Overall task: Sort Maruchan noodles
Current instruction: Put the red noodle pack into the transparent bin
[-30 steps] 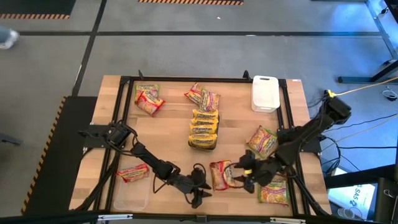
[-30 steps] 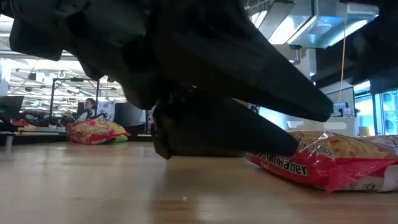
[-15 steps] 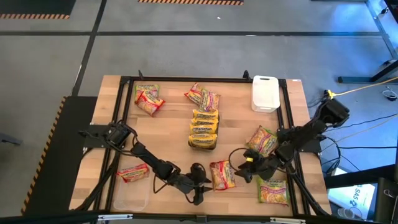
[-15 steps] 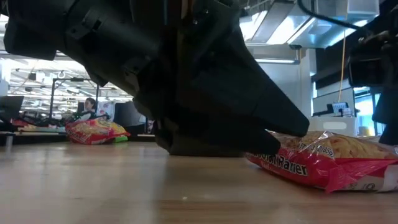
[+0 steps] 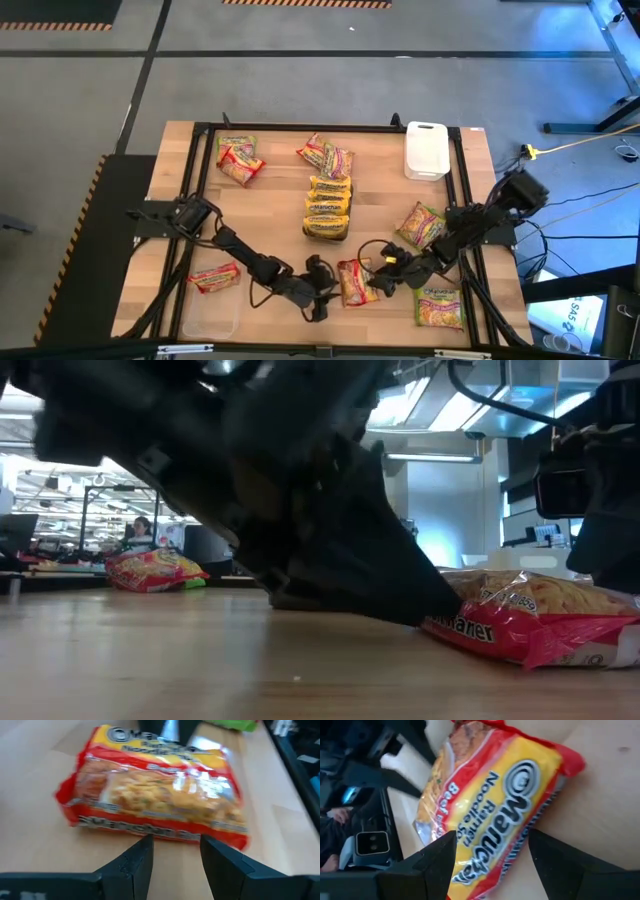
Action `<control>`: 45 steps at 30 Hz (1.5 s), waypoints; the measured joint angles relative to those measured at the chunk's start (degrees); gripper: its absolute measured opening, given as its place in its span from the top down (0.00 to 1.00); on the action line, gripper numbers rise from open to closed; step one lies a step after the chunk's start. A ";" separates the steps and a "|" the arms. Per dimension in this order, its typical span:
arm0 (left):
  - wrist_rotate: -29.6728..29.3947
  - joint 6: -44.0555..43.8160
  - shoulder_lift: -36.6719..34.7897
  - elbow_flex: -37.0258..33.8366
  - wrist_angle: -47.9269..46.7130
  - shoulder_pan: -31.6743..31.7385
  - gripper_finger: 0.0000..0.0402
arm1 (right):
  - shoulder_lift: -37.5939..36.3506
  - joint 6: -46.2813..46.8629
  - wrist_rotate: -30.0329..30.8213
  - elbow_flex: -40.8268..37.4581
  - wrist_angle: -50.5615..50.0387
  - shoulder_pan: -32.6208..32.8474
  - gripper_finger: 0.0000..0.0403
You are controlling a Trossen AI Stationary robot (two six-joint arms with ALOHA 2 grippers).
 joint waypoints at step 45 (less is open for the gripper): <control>12.35 -3.79 -10.36 0.02 -6.43 0.61 0.61 | -0.21 -32.11 -5.39 9.66 -3.82 -0.26 0.84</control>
